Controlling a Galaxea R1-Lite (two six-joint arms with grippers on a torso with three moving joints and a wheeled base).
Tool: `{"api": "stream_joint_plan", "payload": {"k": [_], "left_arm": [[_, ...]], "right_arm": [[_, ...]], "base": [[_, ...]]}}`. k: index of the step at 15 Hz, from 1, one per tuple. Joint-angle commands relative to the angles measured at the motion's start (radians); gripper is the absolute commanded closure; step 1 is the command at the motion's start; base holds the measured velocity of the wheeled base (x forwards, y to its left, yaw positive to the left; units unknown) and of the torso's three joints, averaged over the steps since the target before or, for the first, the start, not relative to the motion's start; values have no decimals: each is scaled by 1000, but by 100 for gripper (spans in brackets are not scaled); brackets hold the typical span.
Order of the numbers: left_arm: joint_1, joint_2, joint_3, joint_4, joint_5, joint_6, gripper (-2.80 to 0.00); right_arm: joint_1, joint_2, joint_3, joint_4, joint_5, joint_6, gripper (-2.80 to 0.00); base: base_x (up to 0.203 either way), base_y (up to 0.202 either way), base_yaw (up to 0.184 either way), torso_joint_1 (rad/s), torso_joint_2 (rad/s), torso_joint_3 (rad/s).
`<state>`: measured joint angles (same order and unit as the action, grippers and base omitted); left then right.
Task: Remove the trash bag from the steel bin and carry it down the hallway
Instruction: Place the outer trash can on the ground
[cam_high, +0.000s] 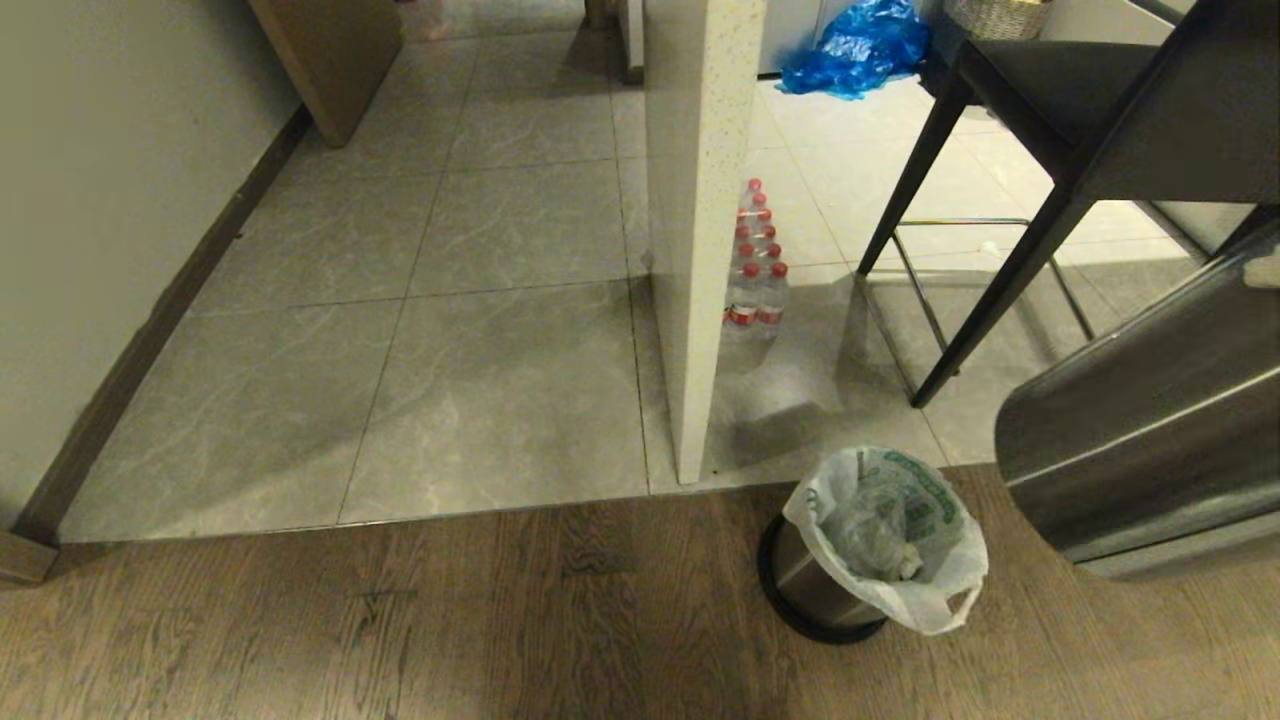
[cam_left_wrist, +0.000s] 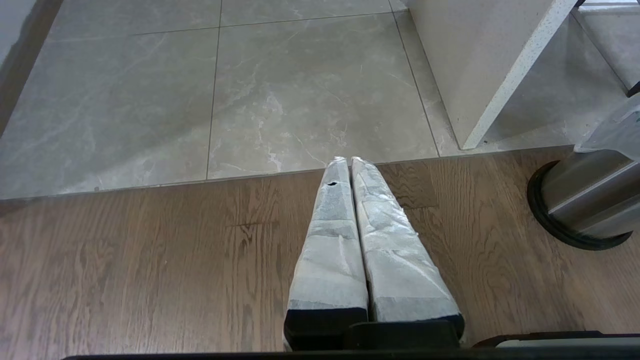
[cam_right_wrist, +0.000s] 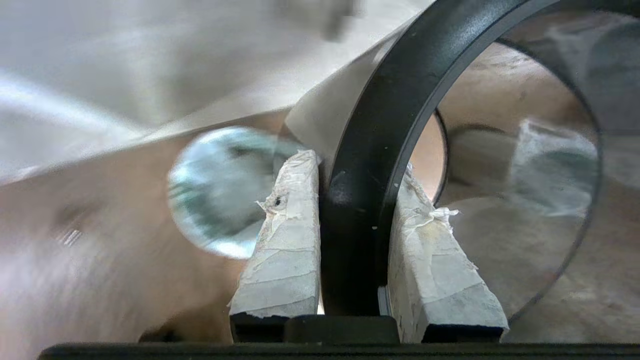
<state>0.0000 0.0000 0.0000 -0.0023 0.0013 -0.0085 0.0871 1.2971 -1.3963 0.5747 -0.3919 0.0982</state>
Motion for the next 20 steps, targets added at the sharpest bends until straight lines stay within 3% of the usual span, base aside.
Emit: {"api": "stream_joint_plan", "payload": {"k": [1,5,11,16,20], "left_arm": [[0,-2,0,-1,0,-1,0],[0,-2,0,-1,0,-1,0],[0,-2,0,-1,0,-1,0],[0,-2,0,-1,0,-1,0],[0,-2,0,-1,0,-1,0]], "right_arm": [[-108,37,29,4,-2,14,0],[-182,74,268,-83,-2,150,0],[-242,147,772,-628,29,180,0],[-295,533,800,-1060,73,183,0],[-385,773,754,-1338,79,81,0]], "base": [[0,0,0,0,0,0],[0,0,0,0,0,0],[0,0,0,0,0,0],[0,0,0,0,0,0],[0,0,0,0,0,0]]}}
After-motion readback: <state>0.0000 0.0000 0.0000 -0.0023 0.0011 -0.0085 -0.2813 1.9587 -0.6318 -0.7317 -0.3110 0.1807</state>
